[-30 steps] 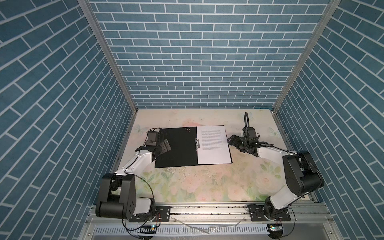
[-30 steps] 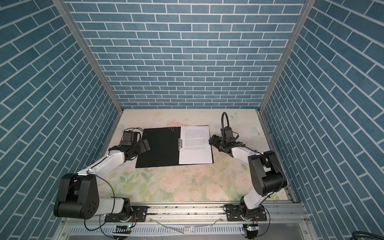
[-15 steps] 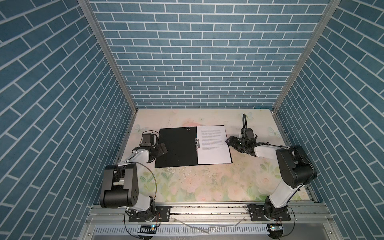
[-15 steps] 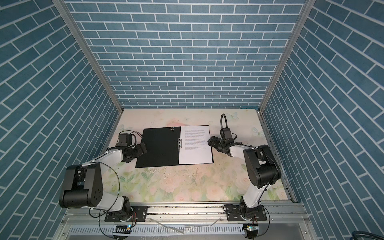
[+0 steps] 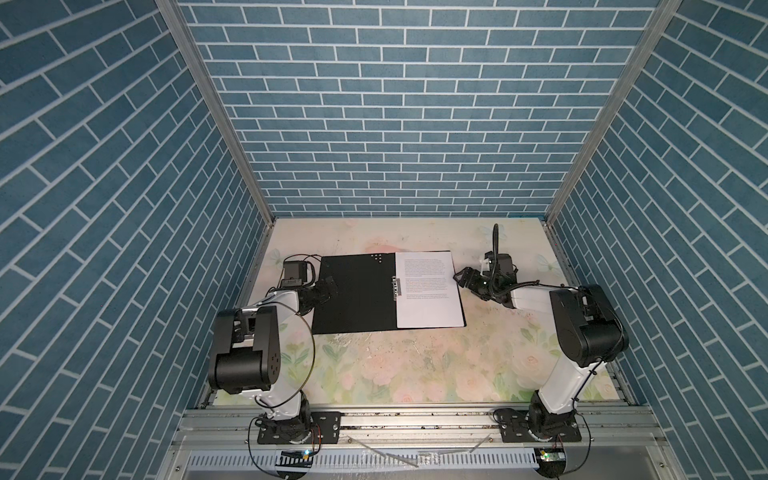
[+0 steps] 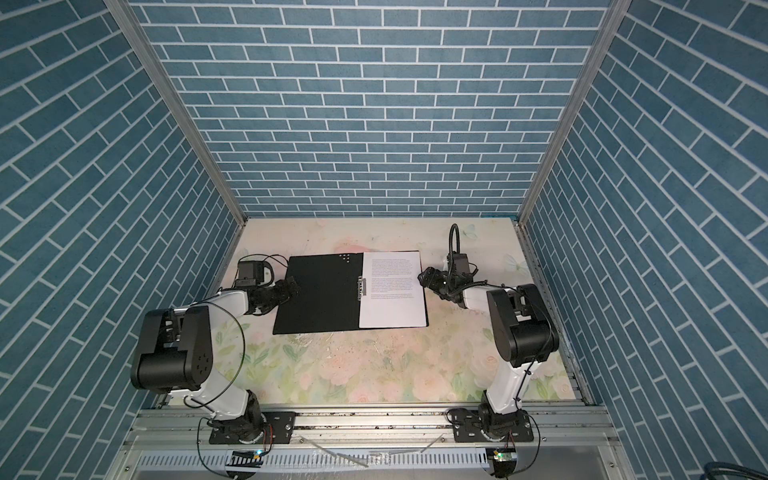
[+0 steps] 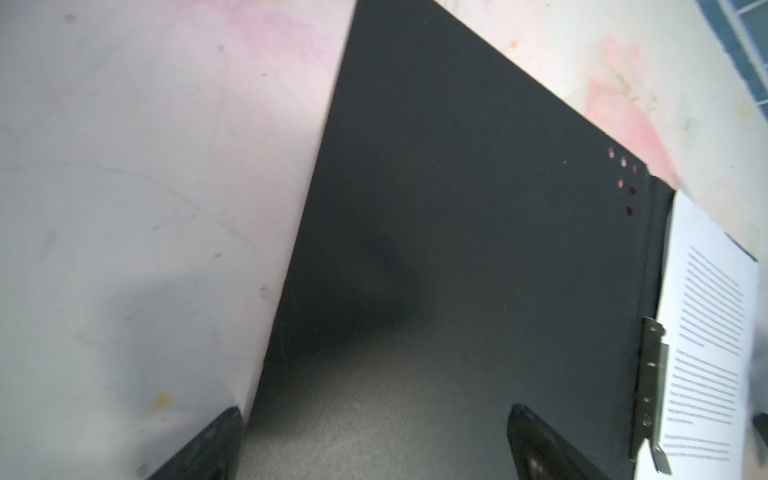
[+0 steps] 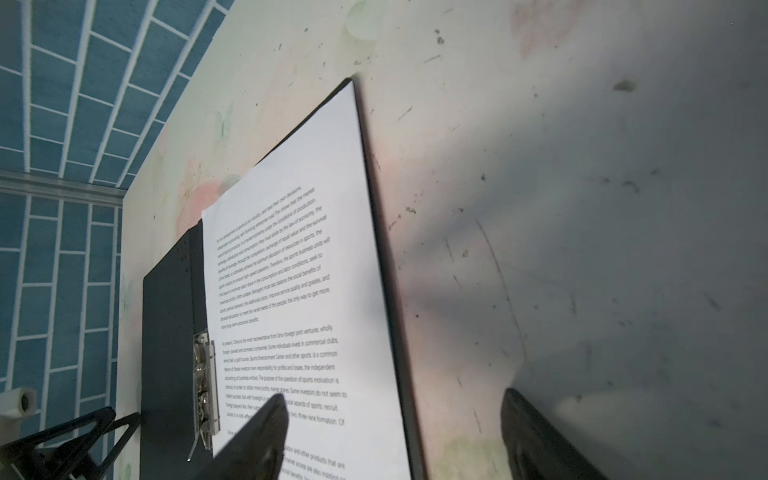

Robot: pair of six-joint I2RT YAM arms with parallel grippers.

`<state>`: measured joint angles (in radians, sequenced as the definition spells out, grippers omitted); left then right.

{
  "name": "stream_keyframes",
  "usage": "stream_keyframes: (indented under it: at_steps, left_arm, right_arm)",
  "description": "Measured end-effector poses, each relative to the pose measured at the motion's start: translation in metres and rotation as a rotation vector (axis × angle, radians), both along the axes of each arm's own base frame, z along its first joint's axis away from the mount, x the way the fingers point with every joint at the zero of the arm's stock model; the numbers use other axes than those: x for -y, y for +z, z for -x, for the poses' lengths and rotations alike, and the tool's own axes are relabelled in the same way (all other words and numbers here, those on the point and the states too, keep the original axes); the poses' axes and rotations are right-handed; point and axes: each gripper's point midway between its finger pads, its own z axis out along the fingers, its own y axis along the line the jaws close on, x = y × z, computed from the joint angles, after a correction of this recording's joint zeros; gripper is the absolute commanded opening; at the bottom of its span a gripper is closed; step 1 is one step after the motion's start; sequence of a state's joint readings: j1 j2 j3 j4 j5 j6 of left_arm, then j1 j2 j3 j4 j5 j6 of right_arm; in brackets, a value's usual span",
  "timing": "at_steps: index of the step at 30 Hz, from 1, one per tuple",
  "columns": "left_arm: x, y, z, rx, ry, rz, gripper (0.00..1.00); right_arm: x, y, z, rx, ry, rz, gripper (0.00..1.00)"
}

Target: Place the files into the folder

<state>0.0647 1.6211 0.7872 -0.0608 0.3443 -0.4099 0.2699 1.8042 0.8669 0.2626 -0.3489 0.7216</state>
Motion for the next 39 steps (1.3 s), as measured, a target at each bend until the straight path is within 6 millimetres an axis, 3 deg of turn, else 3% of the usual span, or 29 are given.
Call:
stream_keyframes:
  at_steps: [5, 9, 17, 29, 39]
  left_arm:
    - [0.026, 0.003, 0.0, 0.011, -0.071, 0.043, 1.0]
    - [0.035, 0.003, -0.001, 0.015, -0.075, 0.052, 1.0]
    - [0.069, 0.005, -0.001, 0.033, -0.116, 0.088, 1.0]
    - [0.08, 0.006, 0.016, -0.036, -0.155, 0.112, 0.99]
    - [0.079, 0.004, -0.005, -0.063, -0.195, 0.063, 1.0]
  right_arm:
    - [-0.003, -0.001, 0.0, 0.003, 0.022, -0.012, 0.74]
    - [0.002, -0.001, -0.001, 0.007, 0.017, -0.002, 0.73]
    - [0.037, -0.004, 0.015, -0.021, -0.061, 0.078, 0.73]
    - [0.053, -0.004, 0.028, -0.075, -0.088, 0.111, 0.77]
    - [0.054, -0.004, 0.029, -0.096, -0.077, 0.129, 0.78]
